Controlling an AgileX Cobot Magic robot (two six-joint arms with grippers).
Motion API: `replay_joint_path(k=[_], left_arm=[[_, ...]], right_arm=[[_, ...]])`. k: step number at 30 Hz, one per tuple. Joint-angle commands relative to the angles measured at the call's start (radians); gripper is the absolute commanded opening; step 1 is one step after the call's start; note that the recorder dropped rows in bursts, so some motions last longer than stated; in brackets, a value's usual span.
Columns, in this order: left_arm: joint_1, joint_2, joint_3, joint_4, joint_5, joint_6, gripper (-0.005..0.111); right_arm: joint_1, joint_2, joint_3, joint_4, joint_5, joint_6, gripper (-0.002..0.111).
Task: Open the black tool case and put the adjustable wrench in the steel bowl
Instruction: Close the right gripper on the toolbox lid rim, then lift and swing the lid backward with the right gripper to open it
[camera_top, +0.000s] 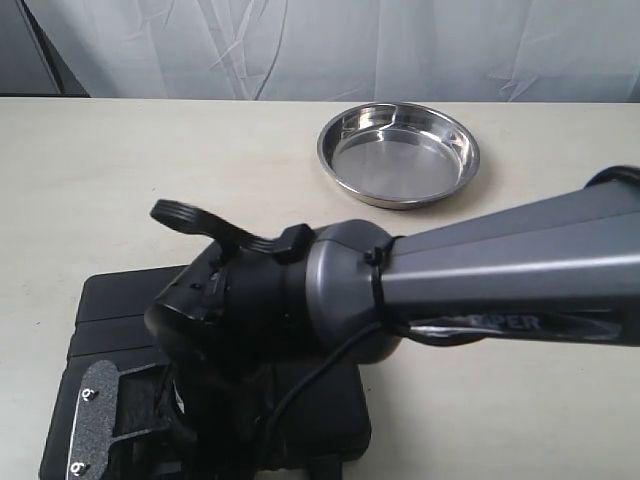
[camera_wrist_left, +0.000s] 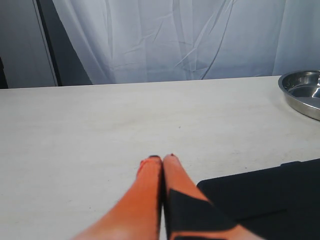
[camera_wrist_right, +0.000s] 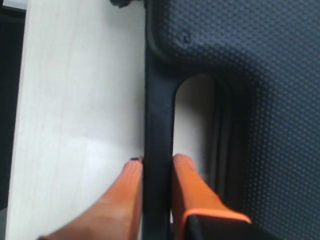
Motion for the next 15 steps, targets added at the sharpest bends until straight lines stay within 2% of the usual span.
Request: replay_joint_path(k=[1,10,15], left_arm=[[0.003,-0.006,0.005,0.001,0.001,0.001,0.0],[0.003,-0.006,0.005,0.001,0.001,0.001,0.0],[0.003,-0.006,0.005,0.001,0.001,0.001,0.0]], right_arm=[[-0.002,-0.019,-0.038,-0.044,0.014,0.017,-0.001],[-0.002,-0.034,-0.097,-0.069,0.045,0.021,-0.001],[-0.002,-0.052,-0.11,-0.17,0.052,0.09,-0.001]])
